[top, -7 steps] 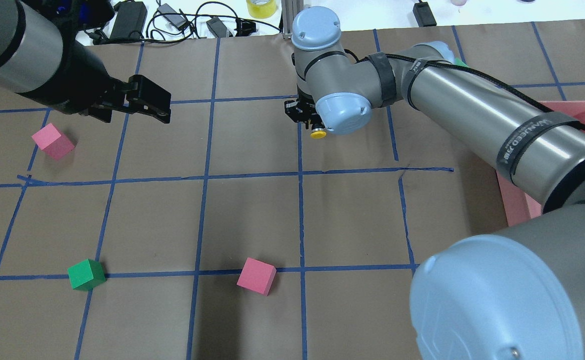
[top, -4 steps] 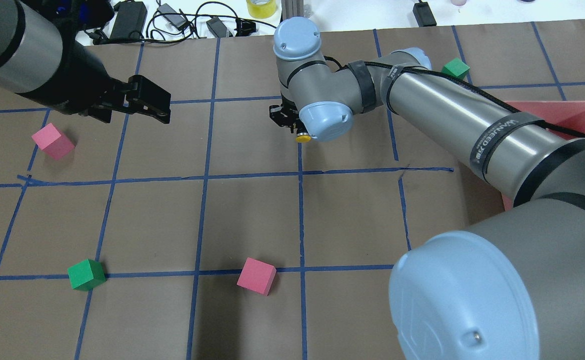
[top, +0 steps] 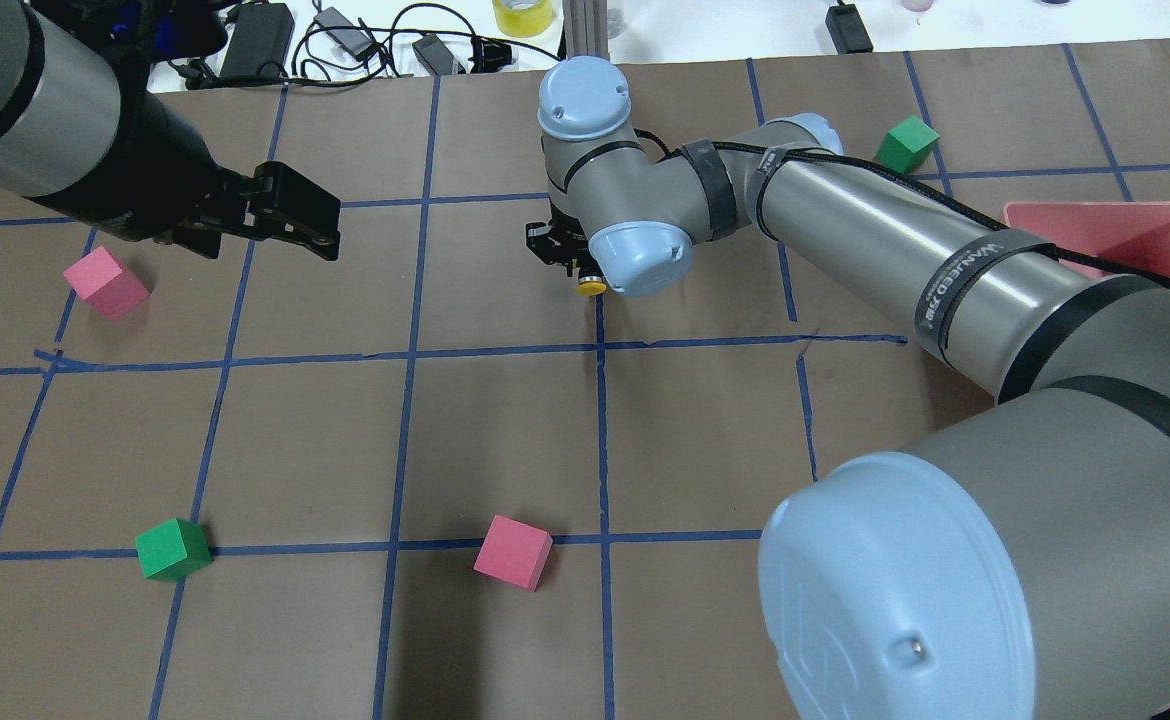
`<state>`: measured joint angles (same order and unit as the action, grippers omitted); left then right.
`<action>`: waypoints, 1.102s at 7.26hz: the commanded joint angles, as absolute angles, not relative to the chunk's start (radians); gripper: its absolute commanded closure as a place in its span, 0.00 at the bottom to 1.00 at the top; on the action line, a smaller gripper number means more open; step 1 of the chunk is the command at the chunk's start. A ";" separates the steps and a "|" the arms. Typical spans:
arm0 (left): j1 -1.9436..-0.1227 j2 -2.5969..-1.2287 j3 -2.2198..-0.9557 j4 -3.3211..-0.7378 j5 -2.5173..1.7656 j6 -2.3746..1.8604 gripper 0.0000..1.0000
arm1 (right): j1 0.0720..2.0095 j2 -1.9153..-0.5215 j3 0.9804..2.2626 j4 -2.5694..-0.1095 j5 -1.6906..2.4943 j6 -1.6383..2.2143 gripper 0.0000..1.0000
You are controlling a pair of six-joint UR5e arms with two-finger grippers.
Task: Align button upright
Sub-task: 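Lower the switch onto the table and open the right gripper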
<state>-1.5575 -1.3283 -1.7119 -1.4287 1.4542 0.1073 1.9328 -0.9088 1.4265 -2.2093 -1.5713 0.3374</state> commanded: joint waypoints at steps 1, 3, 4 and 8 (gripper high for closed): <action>-1.559 -1.325 -1.712 -1.440 1.454 0.109 0.00 | 1.943 -0.908 1.445 -2.206 -1.540 0.337 0.58; -1.559 -1.324 -1.712 -1.442 1.454 0.107 0.00 | 1.945 -0.907 1.448 -2.204 -1.539 0.336 0.31; -1.559 -1.324 -1.712 -1.442 1.454 0.107 0.00 | 1.945 -0.908 1.447 -2.204 -1.539 0.325 0.00; -1.559 -1.321 -1.712 -1.453 1.454 0.109 0.00 | 1.905 -1.111 1.457 -1.991 -1.557 0.308 0.00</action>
